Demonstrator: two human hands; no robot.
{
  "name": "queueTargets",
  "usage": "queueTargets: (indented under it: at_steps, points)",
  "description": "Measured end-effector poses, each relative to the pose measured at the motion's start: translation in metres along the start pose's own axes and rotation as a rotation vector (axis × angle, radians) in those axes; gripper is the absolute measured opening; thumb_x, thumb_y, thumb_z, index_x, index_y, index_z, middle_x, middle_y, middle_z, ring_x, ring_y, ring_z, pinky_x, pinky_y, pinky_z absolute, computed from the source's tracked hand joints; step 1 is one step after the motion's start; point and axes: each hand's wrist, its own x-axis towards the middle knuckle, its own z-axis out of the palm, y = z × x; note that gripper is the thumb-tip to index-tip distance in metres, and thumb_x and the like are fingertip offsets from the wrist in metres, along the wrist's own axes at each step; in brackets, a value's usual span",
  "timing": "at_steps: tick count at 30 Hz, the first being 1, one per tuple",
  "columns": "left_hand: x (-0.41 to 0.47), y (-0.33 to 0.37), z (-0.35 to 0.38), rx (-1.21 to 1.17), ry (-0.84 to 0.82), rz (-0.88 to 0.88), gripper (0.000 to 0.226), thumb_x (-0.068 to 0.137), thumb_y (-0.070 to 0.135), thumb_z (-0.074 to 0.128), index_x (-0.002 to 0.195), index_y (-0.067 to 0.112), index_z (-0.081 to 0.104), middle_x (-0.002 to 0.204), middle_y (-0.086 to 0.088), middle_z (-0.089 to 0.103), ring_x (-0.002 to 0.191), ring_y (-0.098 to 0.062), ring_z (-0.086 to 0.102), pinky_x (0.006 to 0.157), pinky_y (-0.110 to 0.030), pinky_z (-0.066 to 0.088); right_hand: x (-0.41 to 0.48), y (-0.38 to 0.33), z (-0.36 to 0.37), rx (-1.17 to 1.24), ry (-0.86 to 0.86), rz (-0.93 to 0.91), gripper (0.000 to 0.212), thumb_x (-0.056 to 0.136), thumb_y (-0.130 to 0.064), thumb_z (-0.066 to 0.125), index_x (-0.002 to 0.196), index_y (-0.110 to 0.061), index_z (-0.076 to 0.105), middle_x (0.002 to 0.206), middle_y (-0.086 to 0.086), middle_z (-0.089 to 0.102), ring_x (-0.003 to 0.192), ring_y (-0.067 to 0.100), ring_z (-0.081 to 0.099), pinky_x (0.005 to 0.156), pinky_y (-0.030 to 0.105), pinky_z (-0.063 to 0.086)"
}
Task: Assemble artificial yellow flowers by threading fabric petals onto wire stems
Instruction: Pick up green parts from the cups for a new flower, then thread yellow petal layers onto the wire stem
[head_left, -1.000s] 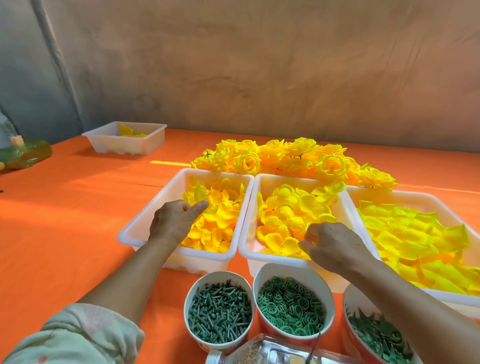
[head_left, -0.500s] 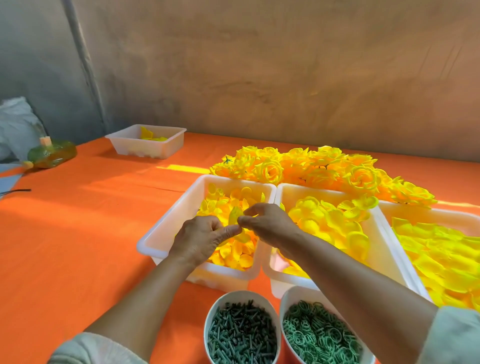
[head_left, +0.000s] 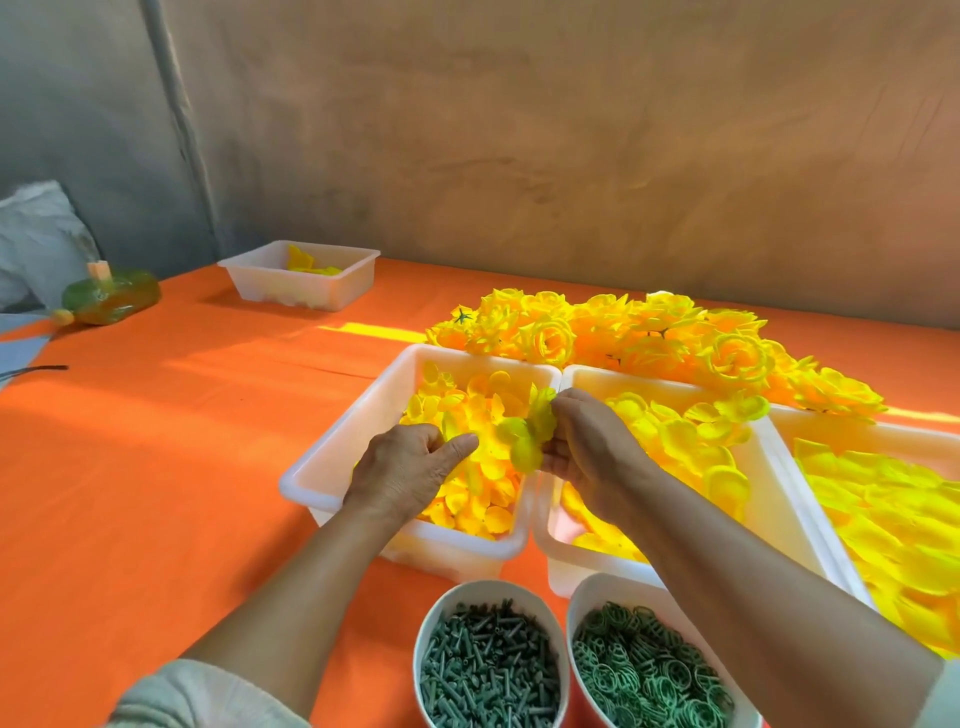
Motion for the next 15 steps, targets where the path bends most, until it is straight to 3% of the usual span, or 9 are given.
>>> queueTargets:
  at_steps: [4, 6, 10, 15]
  points:
    - [0.0, -0.001, 0.002, 0.105, -0.024, -0.048, 0.054, 0.085, 0.07, 0.053, 0.06, 0.022, 0.047, 0.061, 0.004, 0.053, 0.07, -0.025, 0.056, 0.057, -0.031, 0.035, -0.005, -0.008, -0.008, 0.13, -0.012, -0.01, 0.018, 0.083, 0.0, 0.041, 0.083, -0.004, 0.059, 0.087, 0.015, 0.075, 0.065, 0.023, 0.068, 0.056, 0.029, 0.056]
    - [0.001, 0.0, 0.004, 0.146, -0.035, -0.064, 0.053, 0.079, 0.08, 0.049, 0.076, 0.027, 0.053, 0.081, 0.003, 0.061, 0.086, -0.025, 0.061, 0.067, -0.033, 0.042, -0.008, -0.011, -0.013, 0.158, -0.018, -0.007, 0.018, 0.085, -0.001, 0.042, 0.083, -0.005, 0.059, 0.085, 0.016, 0.075, 0.065, 0.023, 0.068, 0.055, 0.028, 0.056]
    - [0.001, 0.004, 0.004, 0.066, -0.038, -0.141, 0.089, 0.056, 0.091, 0.044, 0.123, 0.033, 0.048, 0.12, 0.001, 0.049, 0.11, -0.023, 0.057, 0.091, -0.042, 0.047, -0.017, -0.011, -0.018, 0.208, -0.104, -0.004, 0.018, 0.09, -0.002, 0.042, 0.087, -0.005, 0.059, 0.091, 0.017, 0.075, 0.071, 0.027, 0.069, 0.057, 0.03, 0.058]
    - [-0.001, 0.008, 0.0, -0.037, 0.022, -0.124, 0.074, 0.061, 0.079, 0.05, 0.118, 0.032, 0.055, 0.116, 0.002, 0.052, 0.102, -0.019, 0.058, 0.09, -0.039, 0.047, -0.034, -0.015, -0.027, 0.287, -0.169, -0.017, 0.016, 0.089, -0.002, 0.044, 0.084, -0.01, 0.057, 0.093, 0.019, 0.073, 0.08, 0.03, 0.072, 0.059, 0.032, 0.057]
